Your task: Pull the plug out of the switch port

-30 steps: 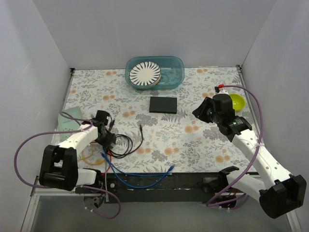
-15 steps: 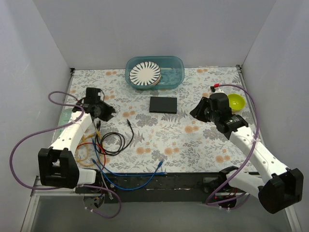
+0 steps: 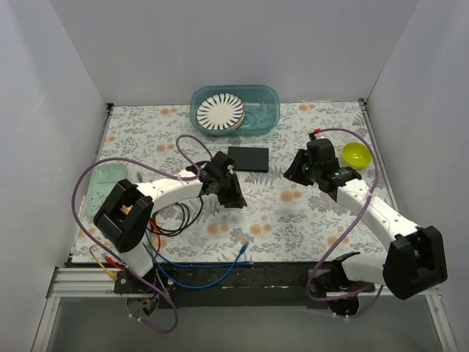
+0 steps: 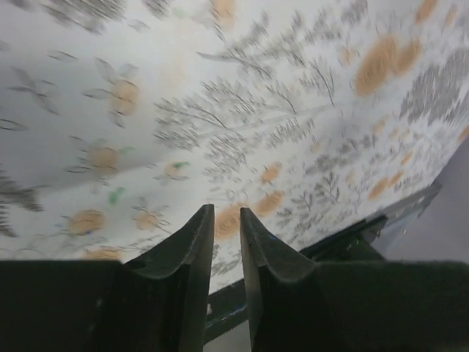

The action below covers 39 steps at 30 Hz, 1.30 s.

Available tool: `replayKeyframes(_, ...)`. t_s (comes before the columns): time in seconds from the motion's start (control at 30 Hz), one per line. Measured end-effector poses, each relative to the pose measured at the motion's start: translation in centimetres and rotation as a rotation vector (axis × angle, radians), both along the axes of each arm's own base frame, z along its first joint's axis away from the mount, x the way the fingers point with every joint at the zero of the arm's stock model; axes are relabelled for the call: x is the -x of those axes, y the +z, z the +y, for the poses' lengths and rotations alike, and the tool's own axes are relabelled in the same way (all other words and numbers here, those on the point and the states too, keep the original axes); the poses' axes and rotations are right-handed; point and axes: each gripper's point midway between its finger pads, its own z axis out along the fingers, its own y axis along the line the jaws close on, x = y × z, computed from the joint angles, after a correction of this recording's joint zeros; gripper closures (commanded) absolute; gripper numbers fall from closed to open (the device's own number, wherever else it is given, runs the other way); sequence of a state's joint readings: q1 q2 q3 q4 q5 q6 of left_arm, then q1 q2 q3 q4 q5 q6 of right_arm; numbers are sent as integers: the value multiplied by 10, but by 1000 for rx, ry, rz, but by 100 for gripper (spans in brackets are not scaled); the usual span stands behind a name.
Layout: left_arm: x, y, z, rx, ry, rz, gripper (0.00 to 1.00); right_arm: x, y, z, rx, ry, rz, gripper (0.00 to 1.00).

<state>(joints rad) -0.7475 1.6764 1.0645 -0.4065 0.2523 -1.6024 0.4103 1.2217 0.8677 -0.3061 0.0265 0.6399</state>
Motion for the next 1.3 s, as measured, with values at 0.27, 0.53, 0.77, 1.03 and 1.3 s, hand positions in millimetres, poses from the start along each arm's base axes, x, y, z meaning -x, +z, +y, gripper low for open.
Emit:
replayKeyframes(0.27, -113, 5, 117, -38, 501, -24, 78, -32, -54, -8, 10, -57, 148, 80)
replayKeyframes(0.53, -176, -50, 131, -62, 574, 50, 79, -77, -100, 14, -45, -30, 273, 99)
replayKeyframes(0.77, -210, -50, 108, 31, 550, 44, 79, -101, -119, 22, -67, -62, 311, 99)
replayKeyframes(1.03, -238, -49, 81, 164, 504, 52, 80, -151, -120, 44, -170, -75, 281, 99)
replayKeyframes(1.3, -210, -50, 78, 250, 449, 30, 80, -144, -121, 48, -245, -49, 237, 99)
